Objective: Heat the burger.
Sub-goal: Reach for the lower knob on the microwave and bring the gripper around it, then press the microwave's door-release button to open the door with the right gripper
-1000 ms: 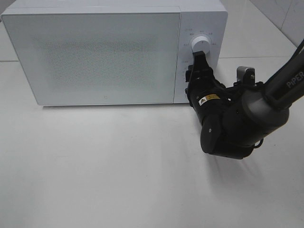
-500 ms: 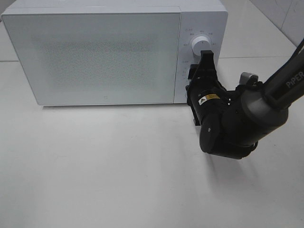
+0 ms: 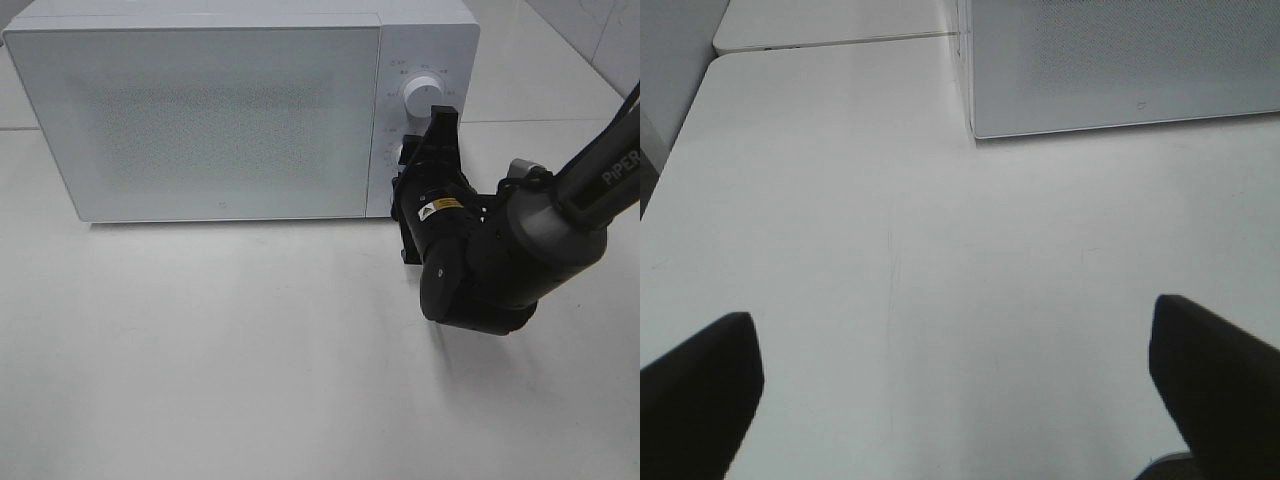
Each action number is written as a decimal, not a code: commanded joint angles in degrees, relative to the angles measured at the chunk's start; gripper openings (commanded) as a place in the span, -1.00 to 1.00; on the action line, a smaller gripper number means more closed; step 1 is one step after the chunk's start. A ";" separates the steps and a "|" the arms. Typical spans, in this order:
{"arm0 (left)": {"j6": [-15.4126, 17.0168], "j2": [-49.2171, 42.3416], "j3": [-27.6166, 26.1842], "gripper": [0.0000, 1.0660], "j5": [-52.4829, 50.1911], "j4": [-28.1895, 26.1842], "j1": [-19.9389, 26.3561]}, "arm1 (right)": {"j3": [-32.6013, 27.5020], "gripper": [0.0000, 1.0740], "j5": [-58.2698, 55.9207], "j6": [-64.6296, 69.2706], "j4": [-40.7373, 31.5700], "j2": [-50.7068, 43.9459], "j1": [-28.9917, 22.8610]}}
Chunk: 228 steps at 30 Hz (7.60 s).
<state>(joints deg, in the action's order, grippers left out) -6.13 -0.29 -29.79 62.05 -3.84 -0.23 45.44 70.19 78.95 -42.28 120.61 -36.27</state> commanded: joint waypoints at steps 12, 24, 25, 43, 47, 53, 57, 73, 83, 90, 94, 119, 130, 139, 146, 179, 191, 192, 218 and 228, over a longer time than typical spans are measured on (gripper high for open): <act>0.23 -1.43 0.17 0.83 -0.80 -0.29 0.23 | 1.55 -0.46 10.26 0.34 -3.27 -0.63 0.97; 0.23 -1.43 0.17 0.83 -0.80 -0.29 0.23 | -0.92 0.39 8.08 -7.85 -0.80 -2.23 0.80; 0.23 -1.43 0.17 0.83 -0.80 -0.29 0.23 | -0.92 0.39 8.08 -7.85 -0.80 -2.23 0.80; 0.23 -1.43 0.17 0.83 -0.80 -0.29 0.23 | -13.69 0.41 -10.31 -26.64 12.15 -15.01 0.92; 0.23 -1.43 0.17 0.83 -0.80 -0.29 0.23 | -14.09 0.40 -23.38 -43.14 12.09 -22.17 0.92; 0.23 -1.43 0.17 0.83 -0.80 -0.29 0.23 | -14.09 0.40 -38.33 -63.14 12.09 -29.11 0.92; 0.23 -1.43 0.17 0.83 -0.80 -0.29 0.23 | -14.09 0.40 -46.93 -74.94 11.97 -32.83 0.92; 0.23 -1.43 0.17 0.83 -0.80 -0.29 0.23 | -4.64 0.40 -95.28 -89.21 29.16 -40.68 0.97; 0.23 -1.43 0.17 0.83 -0.80 -0.29 0.23 | -0.46 0.40 -114.65 -85.31 39.94 -45.55 0.97; 0.23 -1.43 0.17 0.83 -0.80 -0.29 0.23 | -0.46 0.40 -116.94 -85.14 40.34 -53.11 0.97; 0.23 -1.43 0.17 0.83 -0.80 -0.29 0.23 | -0.46 0.40 -119.29 -85.14 40.51 -58.96 0.97; 0.23 -1.43 0.17 0.83 -0.80 -0.29 0.23 | -0.57 0.40 -127.14 -84.68 38.90 -81.59 19.94; 0.23 -1.43 0.17 0.83 -0.80 -0.29 0.23 | -0.57 0.40 -130.29 -84.45 39.08 -94.31 23.72; 0.23 -1.43 0.17 0.83 -0.80 -0.29 0.23 | -4.81 0.40 -130.29 -81.93 38.85 -105.88 23.72; 0.23 -1.43 0.17 0.83 -0.80 -0.29 0.23 | -6.59 0.40 -130.41 -81.93 39.02 -110.24 24.92; 0.17 -1.09 0.17 0.83 -0.80 -0.29 0.23 | -16.90 0.40 -127.20 -78.95 43.03 -122.44 28.25; 0.17 -1.09 0.17 0.83 -0.80 -0.29 0.23 | -16.90 0.40 -127.20 -78.95 43.03 -122.44 28.25; 0.17 -1.09 0.17 0.83 -0.80 -0.29 0.23 | -16.90 0.40 -127.20 -78.95 43.03 -122.44 28.25; 0.17 -1.09 0.17 0.83 -0.80 -0.29 0.23 | -15.81 0.40 -126.17 -78.95 42.97 -121.98 28.25; 0.17 -1.09 0.17 0.83 -0.80 -0.29 0.23 | -14.27 0.40 -118.26 -79.35 43.09 -112.53 28.25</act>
<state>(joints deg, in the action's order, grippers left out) -6.13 -0.29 -29.79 62.05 -3.84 -0.23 30.71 -51.11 -0.46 0.52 5.90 -8.25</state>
